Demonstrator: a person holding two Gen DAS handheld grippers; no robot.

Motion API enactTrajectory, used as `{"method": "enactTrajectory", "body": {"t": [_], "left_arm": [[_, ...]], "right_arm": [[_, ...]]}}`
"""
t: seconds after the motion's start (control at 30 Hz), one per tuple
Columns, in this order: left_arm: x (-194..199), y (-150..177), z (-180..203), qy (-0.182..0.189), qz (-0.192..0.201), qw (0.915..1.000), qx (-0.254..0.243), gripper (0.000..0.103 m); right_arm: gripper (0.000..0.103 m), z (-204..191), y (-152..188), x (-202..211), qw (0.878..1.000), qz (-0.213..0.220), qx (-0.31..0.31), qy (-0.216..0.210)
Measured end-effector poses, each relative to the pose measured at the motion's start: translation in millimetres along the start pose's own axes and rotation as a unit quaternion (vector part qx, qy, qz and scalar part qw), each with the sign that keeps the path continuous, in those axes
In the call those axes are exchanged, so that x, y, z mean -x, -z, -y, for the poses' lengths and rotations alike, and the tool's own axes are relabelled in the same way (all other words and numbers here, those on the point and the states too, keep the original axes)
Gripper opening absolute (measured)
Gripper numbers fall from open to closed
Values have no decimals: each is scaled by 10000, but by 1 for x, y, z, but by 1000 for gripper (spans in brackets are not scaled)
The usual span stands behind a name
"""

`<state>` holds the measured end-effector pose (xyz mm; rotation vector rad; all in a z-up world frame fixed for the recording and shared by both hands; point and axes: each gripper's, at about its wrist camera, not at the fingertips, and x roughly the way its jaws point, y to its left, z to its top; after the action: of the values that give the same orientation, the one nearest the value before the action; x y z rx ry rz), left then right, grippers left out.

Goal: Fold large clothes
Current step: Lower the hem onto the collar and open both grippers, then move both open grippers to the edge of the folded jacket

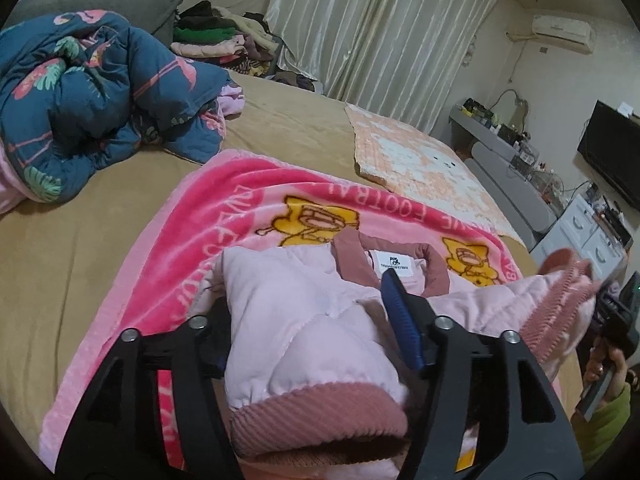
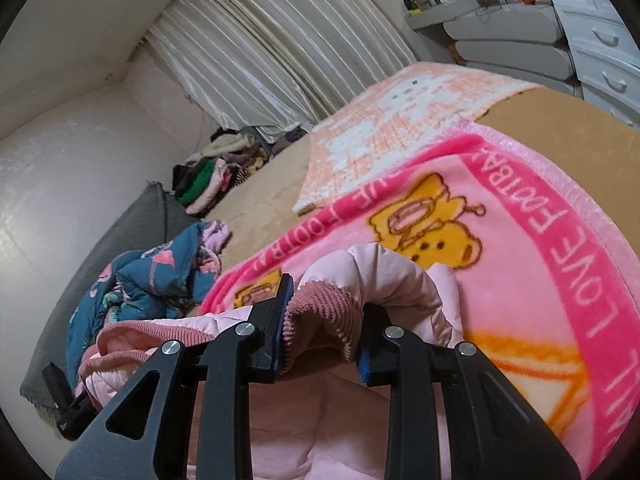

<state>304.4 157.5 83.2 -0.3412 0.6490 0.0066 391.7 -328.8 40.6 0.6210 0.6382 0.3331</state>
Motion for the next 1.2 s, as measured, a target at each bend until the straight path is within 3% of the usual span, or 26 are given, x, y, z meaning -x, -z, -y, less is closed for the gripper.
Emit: {"method": "enactTrajectory", "body": {"t": [0.07,0.27,0.3,0.37,0.5,0.57,0.87,1.03,1.2], "left_arm": [[1,-1,0,110,77,9999,93,73],[7,-6,6,135,350,9993,25,77],[9,-6,7,111,408,9991,-47,86],[13,-6,9,1,540,9983,-232,94],[17,-3,10,-119,657,9965,-493,94],[15,-2,7,-205,640,9961,-573,94],[8,6,-11,-407,472,9965,-555,94],[9,12,-17,-503,422,9964,-536,94],[4,17,-24,-606,303,9961,-562,94]], "right_arm": [[26,4,-1,-8,9999,-55,-29,98],[27,12,-2,-28,9991,-164,-81,380],[27,12,-2,-32,9988,-186,-73,437],[30,12,-2,-39,9986,-226,-75,472],[37,8,-3,-46,9981,-235,-99,553],[51,6,-3,-48,9983,-224,-145,520],[85,-22,-8,-16,9973,362,459,451],[94,-29,-2,9,9939,586,804,465],[97,-31,16,25,9865,656,1300,743]]}}
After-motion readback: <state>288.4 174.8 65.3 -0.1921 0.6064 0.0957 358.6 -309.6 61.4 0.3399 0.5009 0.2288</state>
